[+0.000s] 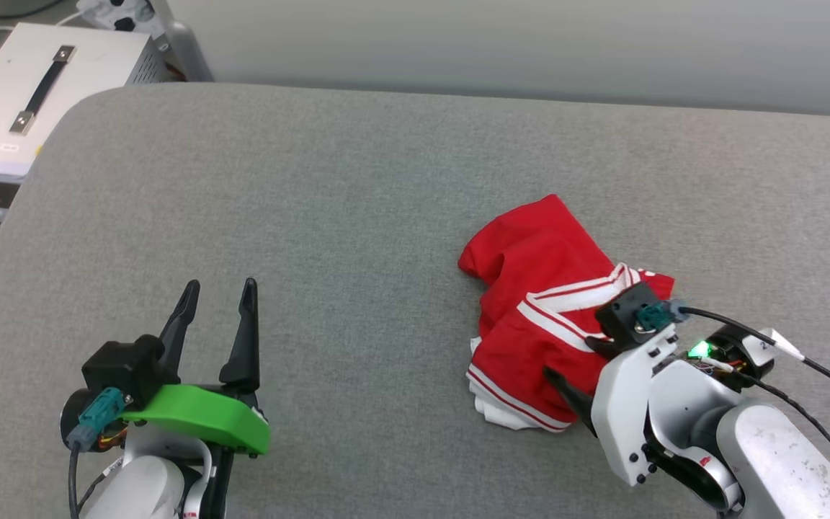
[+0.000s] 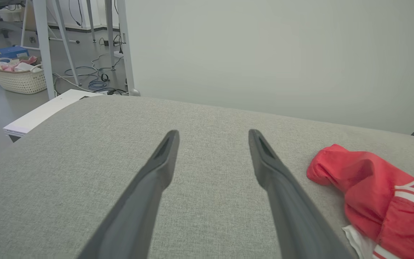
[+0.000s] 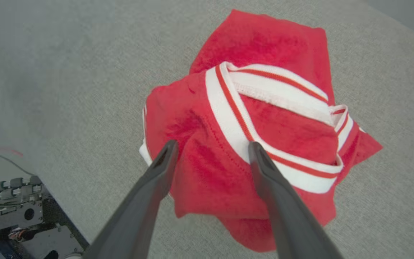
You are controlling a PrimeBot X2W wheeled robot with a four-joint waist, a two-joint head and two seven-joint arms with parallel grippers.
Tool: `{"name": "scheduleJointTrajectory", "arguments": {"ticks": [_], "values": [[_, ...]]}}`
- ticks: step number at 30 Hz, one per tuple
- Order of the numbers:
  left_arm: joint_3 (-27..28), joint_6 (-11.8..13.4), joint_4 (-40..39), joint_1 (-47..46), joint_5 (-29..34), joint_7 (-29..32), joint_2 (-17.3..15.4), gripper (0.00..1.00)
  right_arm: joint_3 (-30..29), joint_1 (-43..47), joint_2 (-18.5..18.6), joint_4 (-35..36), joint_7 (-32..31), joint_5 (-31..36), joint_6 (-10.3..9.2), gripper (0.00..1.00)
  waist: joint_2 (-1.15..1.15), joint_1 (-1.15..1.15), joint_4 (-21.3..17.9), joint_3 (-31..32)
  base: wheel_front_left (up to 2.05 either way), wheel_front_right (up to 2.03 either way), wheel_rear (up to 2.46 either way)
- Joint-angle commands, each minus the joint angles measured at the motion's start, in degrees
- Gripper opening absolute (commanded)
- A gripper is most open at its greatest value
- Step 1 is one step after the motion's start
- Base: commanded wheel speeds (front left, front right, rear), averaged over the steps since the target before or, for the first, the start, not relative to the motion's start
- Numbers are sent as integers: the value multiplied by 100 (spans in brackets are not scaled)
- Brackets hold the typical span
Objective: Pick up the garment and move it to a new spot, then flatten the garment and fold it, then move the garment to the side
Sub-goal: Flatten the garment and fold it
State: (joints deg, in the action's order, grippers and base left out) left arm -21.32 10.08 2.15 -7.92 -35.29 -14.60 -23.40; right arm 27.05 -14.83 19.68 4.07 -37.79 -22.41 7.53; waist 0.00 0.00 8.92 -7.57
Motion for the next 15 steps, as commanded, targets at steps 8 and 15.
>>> {"name": "scheduleJointTrajectory", "arguments": {"ticks": [8, 15], "values": [[183, -200, 167, -182, 151, -38, 207, 100, 321, -310, 208, -369, -470, -194, -4, 40, 0, 0, 187, -312, 0, 0, 0], [386, -326, 254, -139, 307, -39, 330, 100, 232, -556, 120, -287, 34, -105, -4, 0, 0, 0, 86, -282, 0, 0, 0]]}}
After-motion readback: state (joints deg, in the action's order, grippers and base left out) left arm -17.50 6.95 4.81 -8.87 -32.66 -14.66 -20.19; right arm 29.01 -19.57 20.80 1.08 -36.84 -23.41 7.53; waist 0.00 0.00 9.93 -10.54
